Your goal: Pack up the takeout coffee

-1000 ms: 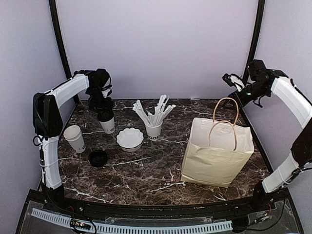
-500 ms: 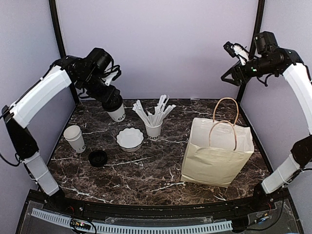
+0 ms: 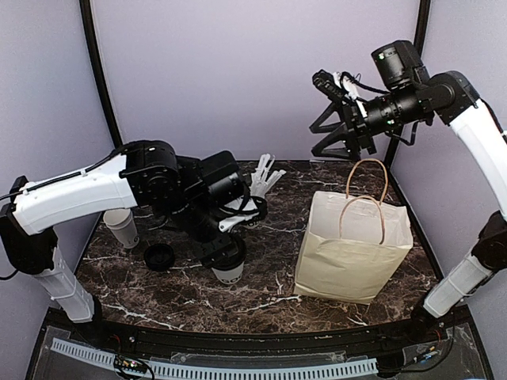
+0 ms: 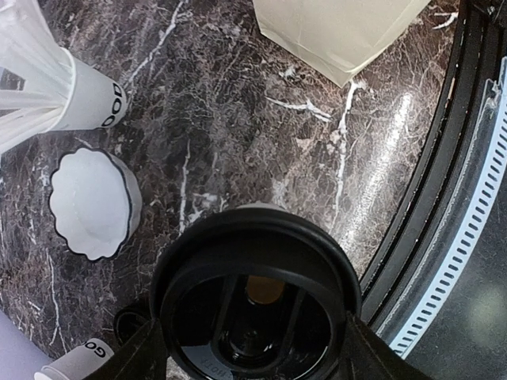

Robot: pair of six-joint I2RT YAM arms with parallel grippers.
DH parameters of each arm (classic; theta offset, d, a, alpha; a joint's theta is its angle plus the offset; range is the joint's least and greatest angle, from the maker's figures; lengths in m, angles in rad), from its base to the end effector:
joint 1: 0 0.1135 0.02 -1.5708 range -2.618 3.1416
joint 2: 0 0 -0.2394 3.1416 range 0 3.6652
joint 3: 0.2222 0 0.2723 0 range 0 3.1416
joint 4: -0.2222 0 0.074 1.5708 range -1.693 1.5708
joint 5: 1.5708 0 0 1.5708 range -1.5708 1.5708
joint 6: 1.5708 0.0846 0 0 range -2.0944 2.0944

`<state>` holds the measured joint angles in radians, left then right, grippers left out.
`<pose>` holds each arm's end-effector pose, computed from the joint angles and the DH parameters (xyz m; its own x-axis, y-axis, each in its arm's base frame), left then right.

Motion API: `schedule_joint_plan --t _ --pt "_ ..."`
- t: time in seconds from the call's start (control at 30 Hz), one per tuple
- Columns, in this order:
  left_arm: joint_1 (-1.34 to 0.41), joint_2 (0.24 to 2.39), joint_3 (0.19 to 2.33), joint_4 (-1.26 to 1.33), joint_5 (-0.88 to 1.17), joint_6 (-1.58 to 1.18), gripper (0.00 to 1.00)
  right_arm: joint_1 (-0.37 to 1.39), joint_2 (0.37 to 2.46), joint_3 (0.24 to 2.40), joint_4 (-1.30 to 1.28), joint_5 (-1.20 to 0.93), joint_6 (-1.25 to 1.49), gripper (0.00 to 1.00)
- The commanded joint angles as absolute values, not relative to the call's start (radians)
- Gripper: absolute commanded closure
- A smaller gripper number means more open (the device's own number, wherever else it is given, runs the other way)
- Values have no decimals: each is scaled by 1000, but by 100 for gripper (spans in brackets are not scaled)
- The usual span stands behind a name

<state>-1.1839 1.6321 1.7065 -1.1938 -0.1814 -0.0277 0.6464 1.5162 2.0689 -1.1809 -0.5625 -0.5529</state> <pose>0.1513 -0.3310 0.2906 -0.3638 0.8207 -0.4406 0.8715 0.4669 0.1502 0.2277 0.2283 0.4575 0.0492 -0.5194 -0.8531 -0.9731 0.1676 -0.1582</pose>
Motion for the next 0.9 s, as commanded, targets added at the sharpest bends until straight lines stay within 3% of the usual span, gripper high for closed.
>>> schedule_joint_plan --t 0.0,0.4,0.57,0.67,0.87 --pt "-1212 1683 1674 -1143 -175 -66 35 746 1503 2013 -1255 -555 -660 35" --pt "-1223 1703 1492 -939 -47 -63 33 781 1461 1967 -1321 -627 -729 35" --pt "-1223 1693 1452 -940 -61 -71 22 801 1460 1958 -1323 -610 -733 35" --pt "-1223 1672 1447 -931 -86 -75 3 812 1466 1949 -1331 -605 -737 32" --pt "-1220 1588 1510 -980 -152 -67 1 841 1469 1934 -1332 -574 -743 31"
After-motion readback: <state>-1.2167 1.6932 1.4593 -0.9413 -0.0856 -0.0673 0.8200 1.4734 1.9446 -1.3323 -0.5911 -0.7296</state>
